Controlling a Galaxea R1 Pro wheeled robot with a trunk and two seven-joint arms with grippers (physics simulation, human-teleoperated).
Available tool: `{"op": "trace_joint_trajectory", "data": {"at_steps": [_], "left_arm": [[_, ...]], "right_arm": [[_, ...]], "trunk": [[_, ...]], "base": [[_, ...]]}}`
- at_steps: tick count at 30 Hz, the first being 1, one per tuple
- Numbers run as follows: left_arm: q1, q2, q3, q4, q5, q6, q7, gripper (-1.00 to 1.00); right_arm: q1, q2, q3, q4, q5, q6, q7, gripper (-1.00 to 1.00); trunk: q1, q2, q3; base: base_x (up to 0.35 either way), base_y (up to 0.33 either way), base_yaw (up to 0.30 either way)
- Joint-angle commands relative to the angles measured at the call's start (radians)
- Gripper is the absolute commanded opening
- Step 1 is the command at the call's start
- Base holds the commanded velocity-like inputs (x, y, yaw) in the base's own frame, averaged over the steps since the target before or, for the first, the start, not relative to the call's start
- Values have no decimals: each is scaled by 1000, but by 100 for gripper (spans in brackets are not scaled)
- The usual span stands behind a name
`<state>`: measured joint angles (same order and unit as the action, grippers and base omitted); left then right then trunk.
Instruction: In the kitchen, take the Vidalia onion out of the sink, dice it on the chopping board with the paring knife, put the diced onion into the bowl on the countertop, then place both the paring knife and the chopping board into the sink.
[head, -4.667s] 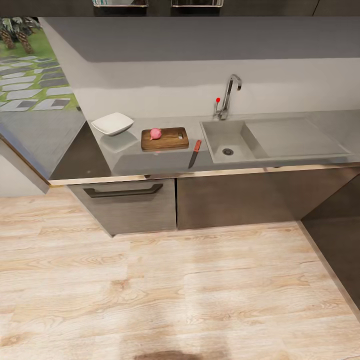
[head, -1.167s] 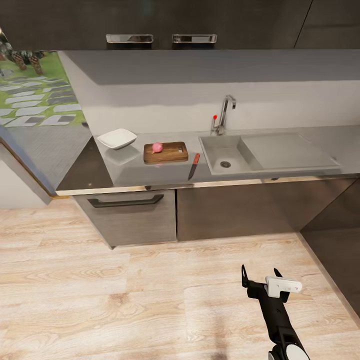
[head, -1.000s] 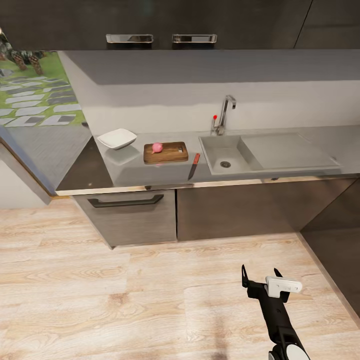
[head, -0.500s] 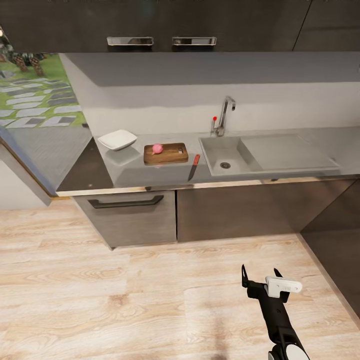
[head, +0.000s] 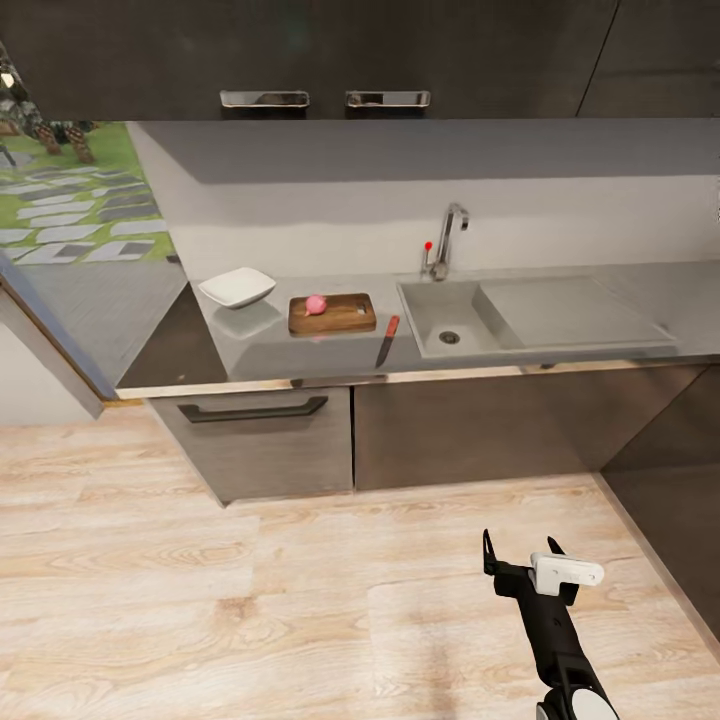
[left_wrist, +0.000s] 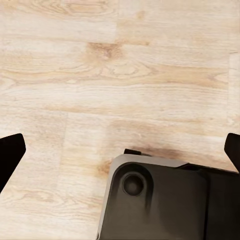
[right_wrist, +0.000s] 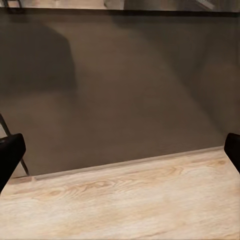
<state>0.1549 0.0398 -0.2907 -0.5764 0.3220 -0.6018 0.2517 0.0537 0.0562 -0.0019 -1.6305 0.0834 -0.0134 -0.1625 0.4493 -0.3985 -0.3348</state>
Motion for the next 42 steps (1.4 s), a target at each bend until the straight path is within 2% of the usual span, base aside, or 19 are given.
{"op": "trace_joint_trajectory", "data": {"at_steps": [1, 42], "left_arm": [[0, 2, -8, -1, 5, -2, 9, 100], [0, 2, -8, 6, 5, -3, 9, 100]], "right_arm": [[0, 1, 0, 0, 9, 0, -3, 100], [0, 1, 1, 1, 9, 0, -3, 100]], "trunk": [[1, -2, 0], [1, -2, 65]], "base": [[0, 0, 0], [0, 0, 0]]}}
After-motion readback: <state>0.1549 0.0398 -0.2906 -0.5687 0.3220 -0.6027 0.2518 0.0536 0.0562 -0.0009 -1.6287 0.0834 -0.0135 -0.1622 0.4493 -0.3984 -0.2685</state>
